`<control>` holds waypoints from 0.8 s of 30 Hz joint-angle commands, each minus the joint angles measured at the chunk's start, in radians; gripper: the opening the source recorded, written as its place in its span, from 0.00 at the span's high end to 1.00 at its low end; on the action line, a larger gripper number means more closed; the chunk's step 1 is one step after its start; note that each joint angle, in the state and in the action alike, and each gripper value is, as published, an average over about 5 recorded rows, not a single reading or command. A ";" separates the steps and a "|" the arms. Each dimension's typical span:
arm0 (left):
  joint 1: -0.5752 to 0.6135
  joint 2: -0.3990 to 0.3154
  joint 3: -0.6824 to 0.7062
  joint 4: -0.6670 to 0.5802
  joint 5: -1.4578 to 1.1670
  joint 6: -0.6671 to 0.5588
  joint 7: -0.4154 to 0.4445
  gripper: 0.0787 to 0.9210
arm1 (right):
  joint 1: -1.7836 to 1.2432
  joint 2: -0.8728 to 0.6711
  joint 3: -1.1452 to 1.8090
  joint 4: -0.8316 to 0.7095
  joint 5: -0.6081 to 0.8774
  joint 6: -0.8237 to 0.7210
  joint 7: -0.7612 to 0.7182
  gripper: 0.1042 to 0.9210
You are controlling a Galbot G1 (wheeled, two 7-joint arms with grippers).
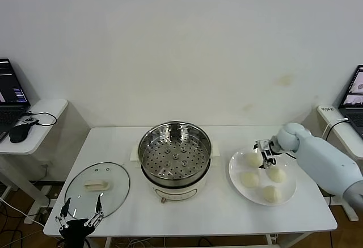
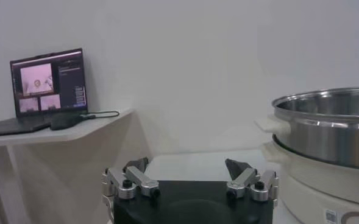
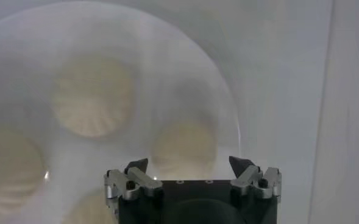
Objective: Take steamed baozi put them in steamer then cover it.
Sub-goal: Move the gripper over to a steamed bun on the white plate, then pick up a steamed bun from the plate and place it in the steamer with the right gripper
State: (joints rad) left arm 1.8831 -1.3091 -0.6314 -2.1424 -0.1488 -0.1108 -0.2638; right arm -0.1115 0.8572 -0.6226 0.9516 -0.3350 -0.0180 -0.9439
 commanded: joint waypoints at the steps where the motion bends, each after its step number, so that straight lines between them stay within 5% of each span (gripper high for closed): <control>1: 0.000 0.000 0.000 -0.002 -0.001 -0.001 -0.001 0.12 | 0.012 0.035 -0.015 -0.046 -0.010 -0.001 -0.005 0.22; 14: 0.002 0.006 -0.006 -0.006 -0.010 -0.001 -0.002 0.12 | 0.077 -0.035 -0.079 0.053 0.056 0.000 -0.044 0.35; 24: 0.000 0.022 -0.001 -0.006 -0.029 -0.005 0.004 0.12 | 0.447 -0.212 -0.310 0.278 0.347 -0.020 -0.105 0.34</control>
State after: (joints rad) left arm 1.8867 -1.2920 -0.6373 -2.1463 -0.1710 -0.1139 -0.2609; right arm 0.0909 0.7509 -0.7779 1.0882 -0.1787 -0.0301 -1.0145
